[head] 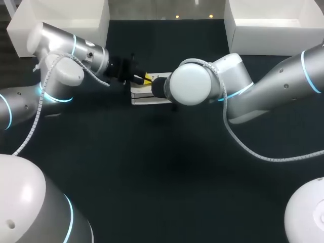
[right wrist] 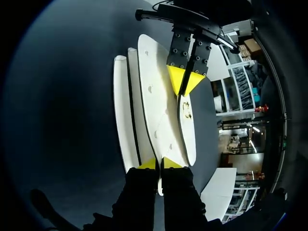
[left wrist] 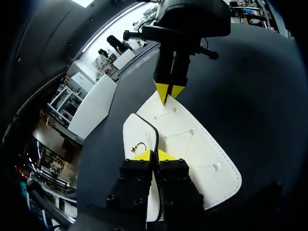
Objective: Pick up the bag, open it, inspect its contents, close it, and place it on the opposite side
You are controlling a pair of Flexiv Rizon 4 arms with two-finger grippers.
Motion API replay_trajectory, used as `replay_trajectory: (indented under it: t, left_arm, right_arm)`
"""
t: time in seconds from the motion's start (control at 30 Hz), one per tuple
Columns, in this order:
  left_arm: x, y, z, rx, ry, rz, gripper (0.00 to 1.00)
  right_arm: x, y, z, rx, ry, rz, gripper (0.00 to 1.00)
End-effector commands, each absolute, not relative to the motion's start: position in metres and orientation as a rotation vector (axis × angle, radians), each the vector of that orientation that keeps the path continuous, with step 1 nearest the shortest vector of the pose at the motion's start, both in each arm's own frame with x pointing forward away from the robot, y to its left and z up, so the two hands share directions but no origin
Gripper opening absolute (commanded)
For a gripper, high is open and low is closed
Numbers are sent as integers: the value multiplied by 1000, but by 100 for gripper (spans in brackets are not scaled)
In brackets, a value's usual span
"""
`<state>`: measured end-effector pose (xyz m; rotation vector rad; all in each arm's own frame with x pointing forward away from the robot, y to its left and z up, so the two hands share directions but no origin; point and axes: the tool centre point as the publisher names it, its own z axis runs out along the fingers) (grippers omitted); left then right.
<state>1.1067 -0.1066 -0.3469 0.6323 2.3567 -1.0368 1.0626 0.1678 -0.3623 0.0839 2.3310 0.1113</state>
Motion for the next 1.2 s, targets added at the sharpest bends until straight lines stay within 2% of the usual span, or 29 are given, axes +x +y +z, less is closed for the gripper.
replay_trajectory:
  t: [0.03, 0.33, 0.87, 1.2]
  left_arm:
    - [1115, -109, -355, 557, 2366, -1019, 0]
    - [1111, -117, -353, 585, 2352, -1071, 0]
    - [1129, -82, -349, 567, 2339, -1086, 0]
    - [1117, -104, -347, 619, 2339, -1090, 0]
  right_arm:
    - [1064, 171, -364, 87, 2326, 109, 0]
    - [1064, 171, -364, 87, 2326, 109, 0]
    - [1064, 171, -364, 87, 2326, 109, 0]
    - [1064, 171, -364, 87, 2326, 109, 0]
